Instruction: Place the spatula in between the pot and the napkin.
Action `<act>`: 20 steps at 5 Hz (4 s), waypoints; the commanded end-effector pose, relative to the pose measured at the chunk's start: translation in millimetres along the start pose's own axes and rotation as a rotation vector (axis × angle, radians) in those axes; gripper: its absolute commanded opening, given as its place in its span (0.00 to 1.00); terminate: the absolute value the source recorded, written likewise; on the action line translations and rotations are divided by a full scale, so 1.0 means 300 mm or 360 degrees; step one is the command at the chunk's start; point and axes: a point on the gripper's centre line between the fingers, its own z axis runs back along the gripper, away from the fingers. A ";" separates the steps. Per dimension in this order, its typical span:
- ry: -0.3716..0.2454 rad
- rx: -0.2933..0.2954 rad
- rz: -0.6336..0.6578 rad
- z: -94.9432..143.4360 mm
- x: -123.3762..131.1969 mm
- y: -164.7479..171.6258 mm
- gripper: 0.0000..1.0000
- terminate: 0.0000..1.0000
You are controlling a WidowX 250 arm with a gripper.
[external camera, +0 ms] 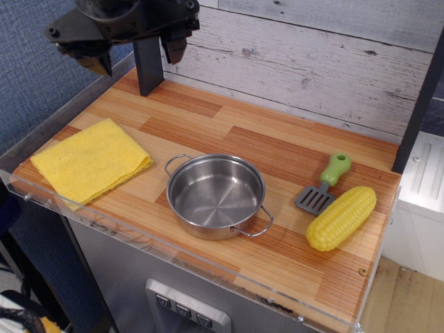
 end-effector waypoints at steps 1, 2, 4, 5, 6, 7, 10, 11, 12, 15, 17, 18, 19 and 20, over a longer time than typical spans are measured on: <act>0.0000 0.0000 0.0000 0.000 0.000 0.000 1.00 0.00; 0.0018 -0.0066 -0.0055 0.006 0.007 -0.113 1.00 0.00; 0.0122 -0.0256 -0.0235 0.008 -0.070 -0.304 1.00 0.00; 0.0186 -0.0331 -0.0340 -0.020 -0.128 -0.377 1.00 0.00; 0.0187 -0.0367 -0.0351 -0.059 -0.173 -0.435 1.00 0.00; 0.0139 -0.0382 -0.0375 -0.130 -0.213 -0.519 1.00 0.00; 0.0187 -0.0399 -0.0466 -0.317 -0.318 -0.707 1.00 0.00; 0.0221 -0.0377 -0.0500 -0.328 -0.357 -0.688 1.00 0.00; 0.0317 -0.0355 -0.0557 -0.317 -0.411 -0.647 1.00 0.00; 0.0576 -0.0155 -0.0631 -0.347 -0.445 -0.586 1.00 0.00; 0.0579 -0.0130 -0.0635 -0.409 -0.441 -0.605 1.00 0.00; 0.0568 -0.0133 -0.0649 -0.416 -0.450 -0.605 0.00 0.00; 0.0586 -0.0145 -0.0645 -0.401 -0.459 -0.598 0.00 0.00; 0.0571 -0.0175 -0.0650 -0.358 -0.454 -0.592 0.00 0.00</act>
